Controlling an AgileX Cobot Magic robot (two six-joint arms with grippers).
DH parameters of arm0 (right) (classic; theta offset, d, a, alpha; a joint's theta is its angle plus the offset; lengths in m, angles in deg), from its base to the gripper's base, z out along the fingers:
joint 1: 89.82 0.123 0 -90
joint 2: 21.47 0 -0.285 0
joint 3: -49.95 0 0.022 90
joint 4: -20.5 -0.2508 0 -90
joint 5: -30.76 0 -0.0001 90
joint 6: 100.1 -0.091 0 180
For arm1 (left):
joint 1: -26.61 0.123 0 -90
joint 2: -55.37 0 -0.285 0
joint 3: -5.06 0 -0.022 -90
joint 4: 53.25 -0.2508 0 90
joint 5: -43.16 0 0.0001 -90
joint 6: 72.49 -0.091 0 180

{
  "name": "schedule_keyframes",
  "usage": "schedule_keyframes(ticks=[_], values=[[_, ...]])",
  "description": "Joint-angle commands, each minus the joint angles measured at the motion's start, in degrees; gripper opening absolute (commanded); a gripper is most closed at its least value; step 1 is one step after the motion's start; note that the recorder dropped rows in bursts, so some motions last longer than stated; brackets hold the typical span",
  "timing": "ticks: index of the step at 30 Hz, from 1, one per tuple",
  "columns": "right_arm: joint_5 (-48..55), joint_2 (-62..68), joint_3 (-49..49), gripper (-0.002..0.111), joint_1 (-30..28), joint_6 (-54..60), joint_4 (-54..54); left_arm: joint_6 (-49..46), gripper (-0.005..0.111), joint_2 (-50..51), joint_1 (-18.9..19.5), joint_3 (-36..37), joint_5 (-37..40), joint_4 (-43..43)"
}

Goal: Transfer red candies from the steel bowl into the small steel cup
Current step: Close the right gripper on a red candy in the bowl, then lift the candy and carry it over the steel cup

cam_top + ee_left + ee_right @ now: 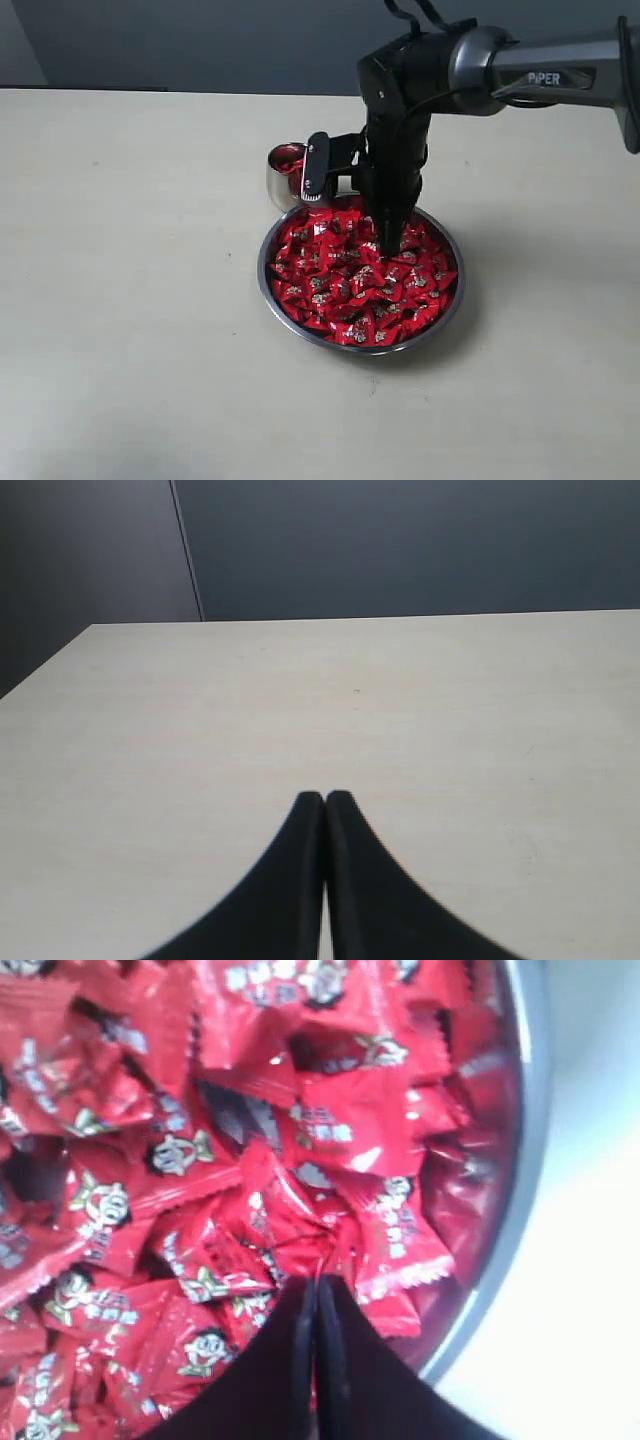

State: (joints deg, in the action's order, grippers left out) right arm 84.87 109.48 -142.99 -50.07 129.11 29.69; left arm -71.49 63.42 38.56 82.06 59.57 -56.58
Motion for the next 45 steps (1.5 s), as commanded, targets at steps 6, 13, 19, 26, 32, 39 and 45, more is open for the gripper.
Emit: schedule_keyframes(ticks=[6, 13, 19, 26, 32, 39, 45], values=[[-2.52, -5.32, -0.42, -0.001, -0.01, -2.99, -2.19, 0.15, 0.000, -0.26, -0.31, 0.22, -0.10, -0.33], [-8.30, -6.82, -0.42, -0.001, -0.01, -6.07, -5.22, 0.15, 0.000, -0.26, -0.31, 0.22, -0.10, -0.33], [-14.45, -6.95, -0.90, -0.001, -0.01, -9.17, -5.22, 0.15, 0.000, -0.26, -0.31, 0.22, -0.10, -0.33], [-13.76, -4.55, -10.18, -0.001, -1.46, -15.06, -7.51, 0.15, 0.000, -0.26, -0.31, 0.22, -0.10, -0.33], [-6.08, 1.36, -20.73, -0.001, -2.43, -15.20, -14.00, 0.15, 0.000, -0.26, -0.31, 0.22, -0.10, -0.33], [2.52, 7.34, -29.92, -0.001, -2.43, -18.11, -14.21, 0.15, 0.000, -0.26, -0.31, 0.22, -0.10, -0.33], [2.58, 8.41, -30.30, -0.001, -2.43, -18.11, -19.08, 0.15, 0.000, -0.26, -0.31, 0.22, -0.10, -0.33]])
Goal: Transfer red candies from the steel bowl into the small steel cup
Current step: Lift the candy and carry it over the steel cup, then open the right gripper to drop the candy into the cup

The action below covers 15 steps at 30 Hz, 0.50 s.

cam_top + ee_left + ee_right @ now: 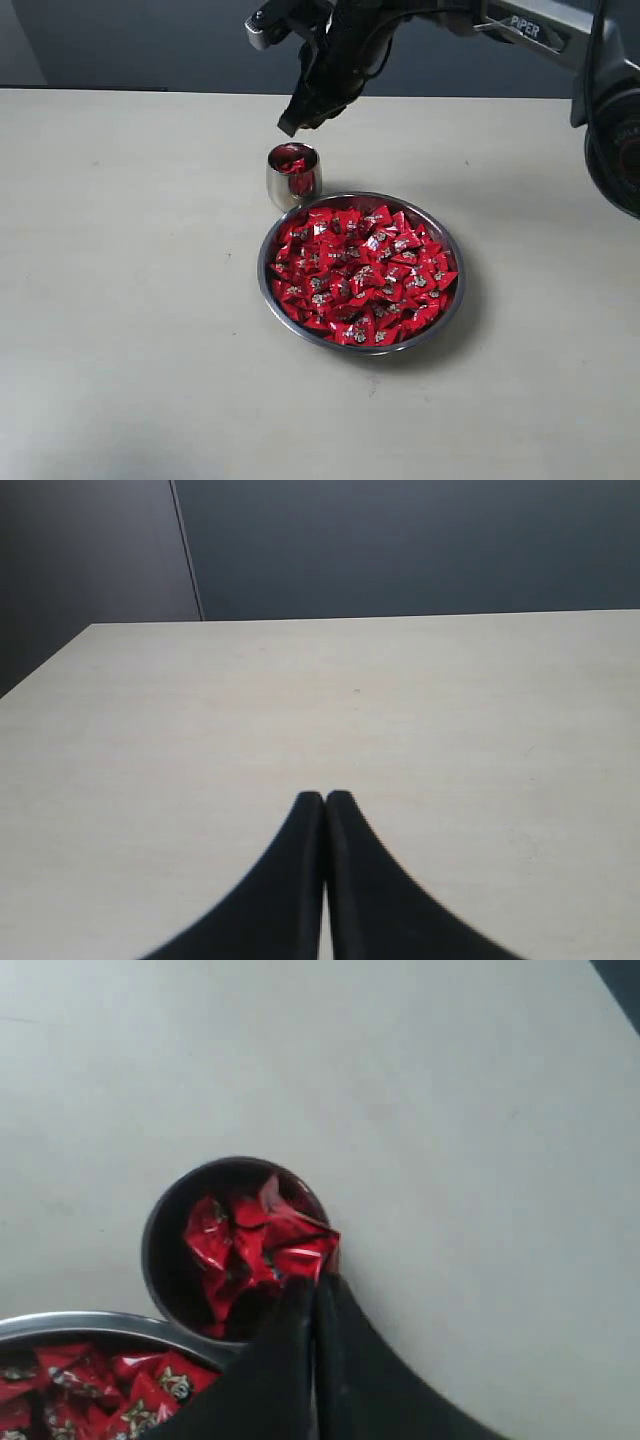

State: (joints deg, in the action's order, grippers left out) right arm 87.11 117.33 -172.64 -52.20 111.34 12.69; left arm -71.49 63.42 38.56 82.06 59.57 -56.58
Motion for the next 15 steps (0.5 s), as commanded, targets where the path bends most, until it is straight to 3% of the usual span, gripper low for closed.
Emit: schedule_keyframes(ticks=[1, 15], values=[[0.34, 1.08, -0.64, -0.001, -0.31, -0.33, -1.88, 0.15, 0.000, -0.26, -0.31, 0.22, -0.10, -0.33], [-1.88, 3.35, -0.64, -0.001, -0.31, -0.33, -3.29, 0.15, 0.000, -0.26, -0.31, 0.22, -0.10, -0.33]])
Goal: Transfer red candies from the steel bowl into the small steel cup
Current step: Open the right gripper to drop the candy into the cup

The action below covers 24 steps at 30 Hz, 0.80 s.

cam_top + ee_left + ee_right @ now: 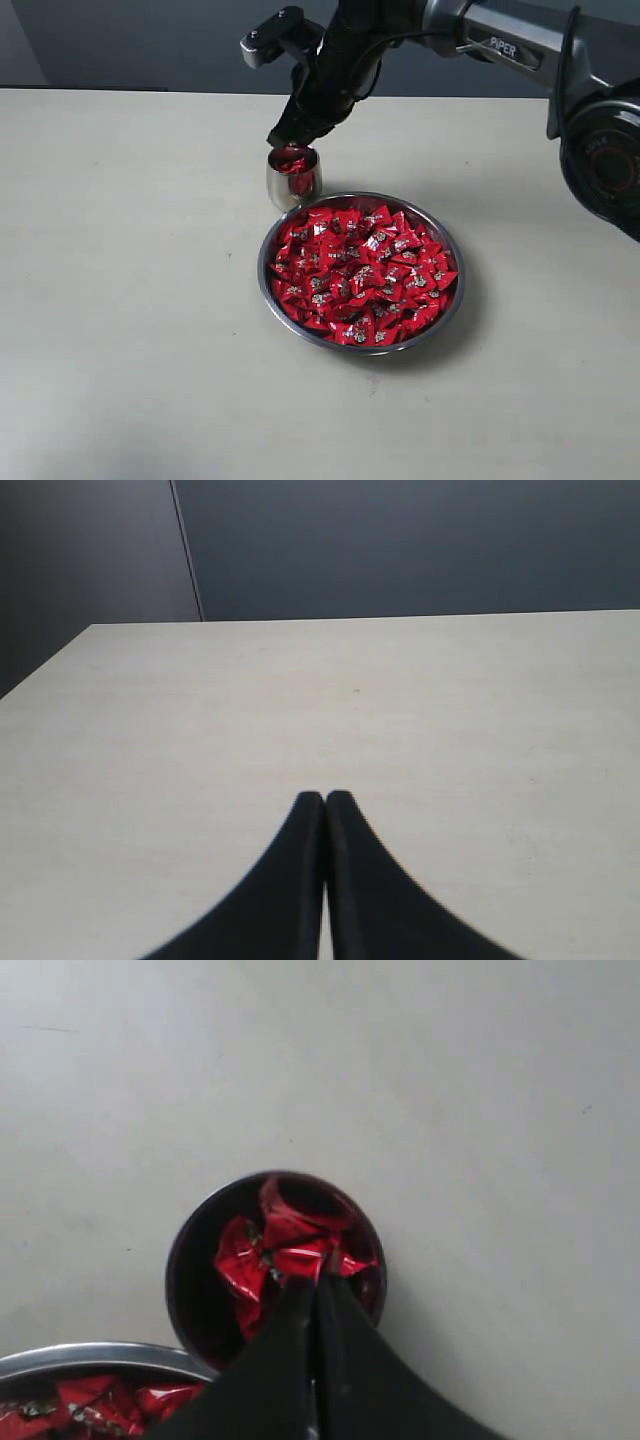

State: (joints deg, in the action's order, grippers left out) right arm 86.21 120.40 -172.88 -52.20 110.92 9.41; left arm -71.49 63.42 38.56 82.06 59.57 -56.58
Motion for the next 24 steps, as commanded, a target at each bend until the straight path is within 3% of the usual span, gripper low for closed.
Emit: schedule_keyframes(ticks=[1, 21, 24], values=[[-1.29, 0.41, -0.41, -0.001, -0.31, 0.08, 0.13, 0.15, 0.000, -0.26, -0.31, 0.22, -0.10, -0.33], [1.55, 0.50, -0.41, 0.000, -0.31, 0.08, 0.71, 0.15, 0.000, -0.26, -0.31, 0.22, -0.10, -0.33], [1.55, 0.50, -0.41, 0.009, -0.31, 0.08, 0.71, 0.15, 0.000, -0.26, -0.31, 0.22, -0.10, -0.33]])
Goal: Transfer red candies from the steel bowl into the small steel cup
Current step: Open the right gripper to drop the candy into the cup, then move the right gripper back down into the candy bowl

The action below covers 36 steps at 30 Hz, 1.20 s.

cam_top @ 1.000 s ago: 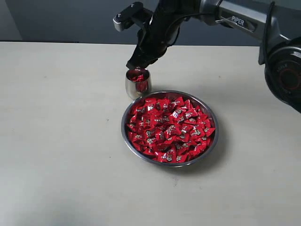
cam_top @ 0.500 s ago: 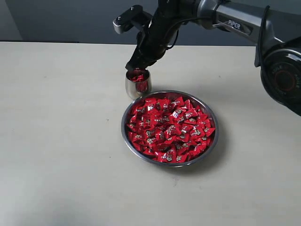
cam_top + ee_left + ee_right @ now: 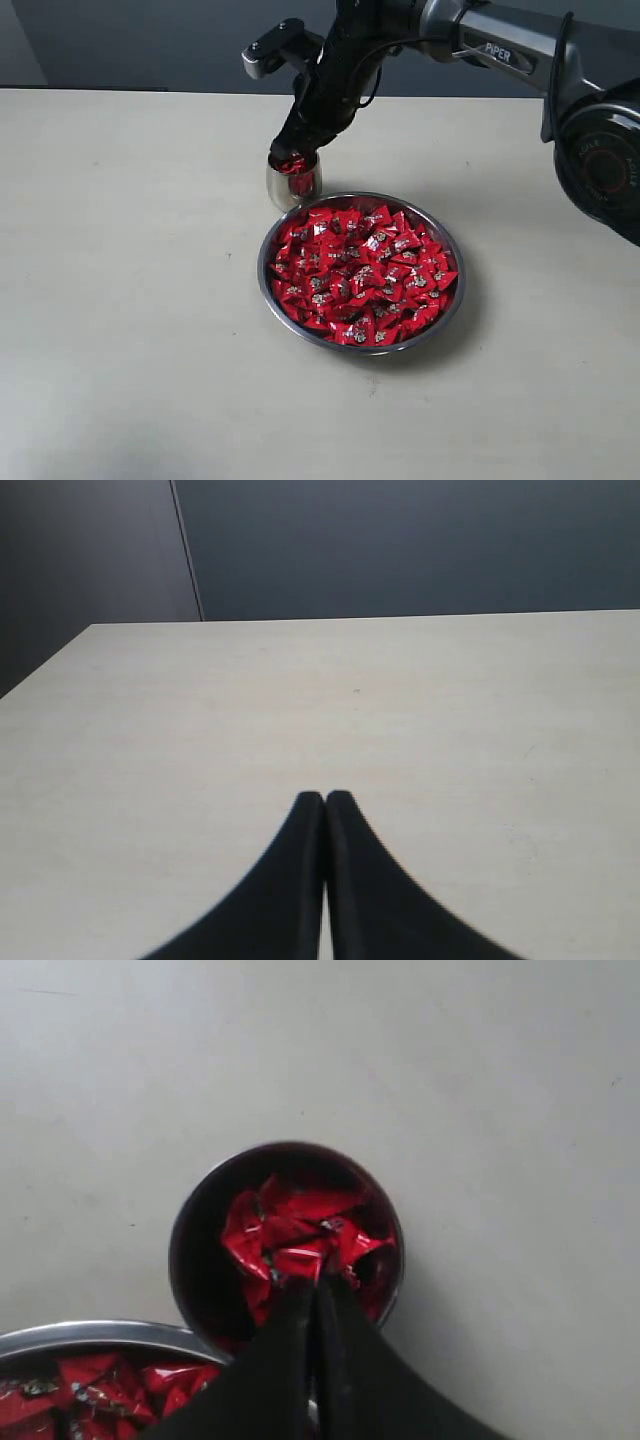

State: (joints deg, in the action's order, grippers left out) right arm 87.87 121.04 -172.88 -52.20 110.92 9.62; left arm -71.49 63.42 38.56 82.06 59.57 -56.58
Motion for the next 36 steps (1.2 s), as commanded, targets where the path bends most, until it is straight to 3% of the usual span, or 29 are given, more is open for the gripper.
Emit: schedule_keyframes(ticks=[1, 4, 6, 20, 22, 26, 30, 36], values=[[-0.11, -0.14, -0.41, 0.015, -0.31, 0.08, 0.49, 0.15, 0.000, -0.26, -0.31, 0.22, -0.10, -0.33], [-0.51, -0.14, -0.41, 0.030, -0.31, 0.08, 1.02, 0.15, 0.000, -0.26, -0.31, 0.22, -0.10, -0.33], [-0.64, -0.14, -0.41, 0.034, -0.31, -0.01, 1.87, 0.15, 0.000, -0.26, -0.31, 0.22, -0.10, -0.33], [0.12, -6.50, -0.41, 0.033, -0.31, -4.93, 4.46, 0.15, 0.000, -0.26, -0.31, 0.22, -0.10, -0.33], [0.12, -7.56, -0.41, 0.028, -0.54, -5.95, 4.34, 0.15, 0.000, -0.26, -0.31, 0.22, -0.10, -0.33], [1.88, -9.22, -0.19, 0.000, -3.11, -8.76, 2.10, 0.15, 0.000, -0.26, -0.31, 0.22, -0.10, -0.33], [7.09, -11.23, -0.06, 0.000, -7.15, -8.76, -5.54, 0.15, 0.000, -0.26, -0.31, 0.22, -0.10, -0.33], [7.29, -13.78, -0.06, -0.001, -8.62, -14.81, -2.71, 0.15, 0.000, -0.26, -0.31, 0.22, -0.10, -0.33]])
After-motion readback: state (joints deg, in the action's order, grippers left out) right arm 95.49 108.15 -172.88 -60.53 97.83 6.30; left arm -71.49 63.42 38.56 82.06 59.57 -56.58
